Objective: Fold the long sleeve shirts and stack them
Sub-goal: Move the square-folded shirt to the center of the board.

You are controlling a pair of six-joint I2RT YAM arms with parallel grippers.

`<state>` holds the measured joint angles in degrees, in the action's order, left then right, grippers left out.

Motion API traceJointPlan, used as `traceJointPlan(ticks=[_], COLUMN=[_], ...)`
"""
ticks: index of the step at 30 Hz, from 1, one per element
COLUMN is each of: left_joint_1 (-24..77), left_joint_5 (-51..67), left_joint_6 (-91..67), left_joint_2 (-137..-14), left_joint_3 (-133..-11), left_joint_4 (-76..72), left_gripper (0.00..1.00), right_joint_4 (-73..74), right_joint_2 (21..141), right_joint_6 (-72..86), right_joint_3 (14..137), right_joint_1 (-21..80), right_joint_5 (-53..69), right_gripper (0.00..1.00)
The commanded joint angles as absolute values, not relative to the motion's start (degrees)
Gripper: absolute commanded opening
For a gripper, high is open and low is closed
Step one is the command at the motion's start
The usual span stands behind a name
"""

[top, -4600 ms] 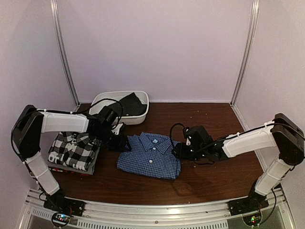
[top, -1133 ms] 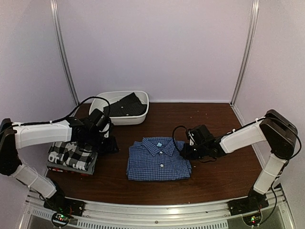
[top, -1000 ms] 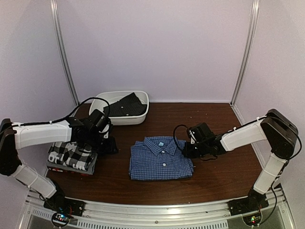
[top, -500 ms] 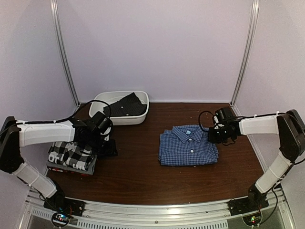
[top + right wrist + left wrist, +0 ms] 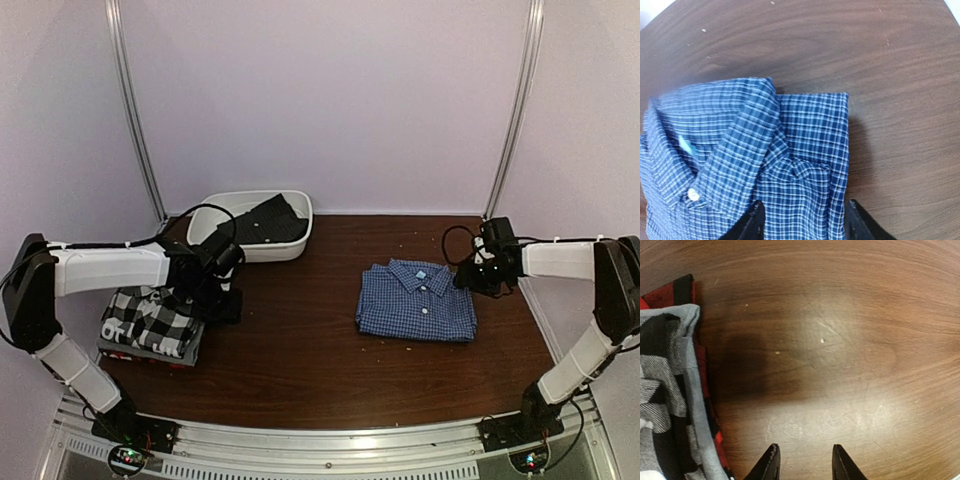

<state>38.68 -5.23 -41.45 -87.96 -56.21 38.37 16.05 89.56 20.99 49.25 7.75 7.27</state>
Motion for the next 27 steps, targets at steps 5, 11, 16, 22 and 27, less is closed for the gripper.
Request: traceJointPlan(ticks=[5, 11, 16, 22, 27], left_joint_1=[40.0, 43.3, 44.8, 45.4, 45.4], left_joint_5=[-16.5, -26.6, -35.5, -37.6, -38.3], left_joint_6=[-42.2, -45.3, -49.0, -49.7, -49.6], left_joint_2=[-93.6, -101.9, -107.1, -110.4, -112.6], left_joint_3=[-60.7, -65.6, -70.6, -71.7, -71.1], left_joint_4=[47.4, 56.4, 64.1, 66.5, 66.1], left_gripper=[0.46, 0.5, 0.51, 0.51, 0.49], right_joint_4=[8.0, 2.6, 0.9, 0.2, 0.1], right_joint_2=[77.3, 70.2, 68.7, 68.4, 68.0], right_joint_6=[25.4, 28.5, 29.1, 29.3, 29.4], right_joint_3=[46.2, 43.0, 41.1, 39.2, 38.1], right_joint_1=[8.0, 8.2, 8.1, 8.2, 8.2], right_joint_5=[14.7, 18.9, 20.6, 22.0, 22.9], right_gripper=[0.79, 0.85, 0.84, 0.84, 0.84])
